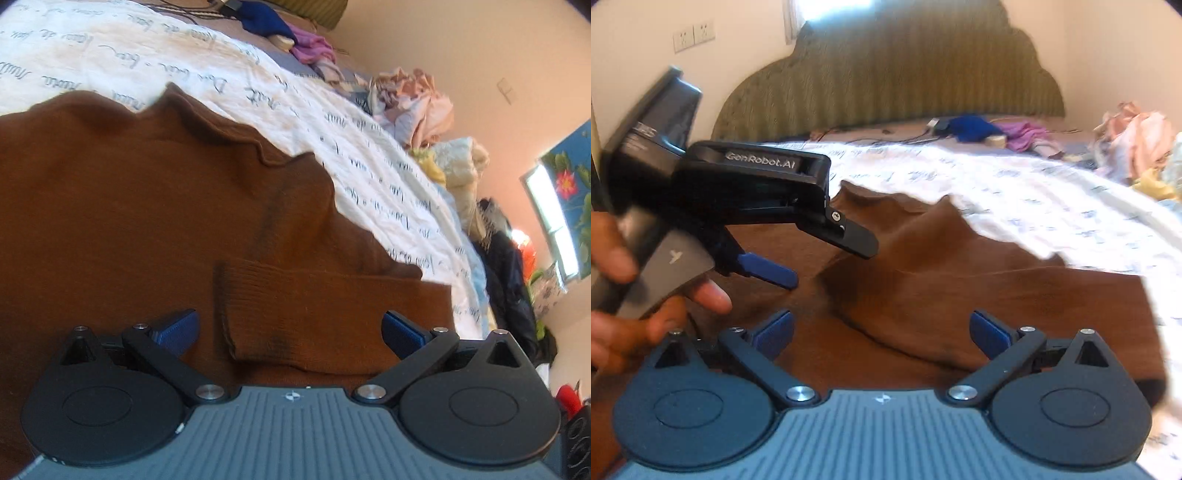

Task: Fold small clothes
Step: 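Carry the sleeve across the sweater body with the right gripper while the left gripper grasps the other cuff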

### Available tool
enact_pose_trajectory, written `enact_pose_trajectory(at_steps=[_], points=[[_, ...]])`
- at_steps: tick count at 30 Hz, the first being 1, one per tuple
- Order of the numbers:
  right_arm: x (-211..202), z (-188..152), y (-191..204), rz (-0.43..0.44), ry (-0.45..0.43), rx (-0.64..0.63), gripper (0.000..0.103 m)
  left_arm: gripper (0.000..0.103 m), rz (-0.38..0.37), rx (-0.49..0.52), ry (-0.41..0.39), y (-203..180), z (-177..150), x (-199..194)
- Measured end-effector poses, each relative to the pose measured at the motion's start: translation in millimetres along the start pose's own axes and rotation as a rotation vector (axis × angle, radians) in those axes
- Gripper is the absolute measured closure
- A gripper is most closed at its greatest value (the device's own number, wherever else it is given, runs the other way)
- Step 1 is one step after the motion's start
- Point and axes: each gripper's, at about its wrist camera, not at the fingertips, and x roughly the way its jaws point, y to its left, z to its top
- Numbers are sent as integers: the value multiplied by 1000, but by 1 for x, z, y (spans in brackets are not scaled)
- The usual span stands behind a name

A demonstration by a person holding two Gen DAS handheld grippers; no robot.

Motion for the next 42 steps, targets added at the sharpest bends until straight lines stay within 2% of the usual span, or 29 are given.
enact_pose_trajectory(at_steps=[3,8,9,10,11,12,13,14,16,19,24,28,34,42], points=[[-21,-10,-17,-26,-29,38,1,0,101,19,23,-4,3,14],[-39,-23,-28,-64,-41,51,1,3,100,-25,-2,2,8,20],[-42,-26,-25,-74,-38,42,1,12,107,-31,1,1,9,20],[-42,-27,-25,-78,-33,36,1,32,106,-30,3,-2,9,19],[-41,-28,-24,-83,-29,31,1,43,104,-34,15,-3,9,19],[-39,-27,-26,-94,-23,25,1,61,101,-42,31,-3,10,19],[-36,-25,-26,-103,-17,24,1,73,89,-41,45,-3,10,20],[-35,-25,-27,-107,-11,27,1,79,80,-43,58,-2,11,21],[-31,-26,-27,-105,-3,34,1,99,61,-65,69,2,11,25],[-36,-29,-26,-99,-12,40,1,99,26,-103,42,10,8,21],[-46,-29,-30,-111,-1,36,1,99,9,-48,-38,6,6,-11],[-58,-24,-38,-90,-13,71,1,99,1,-24,-75,16,12,-45],[-65,-17,-47,-38,-55,67,1,99,41,-20,-101,54,24,-84],[-29,3,-78,19,-47,257,2,99,105,-46,-93,104,24,-90]])
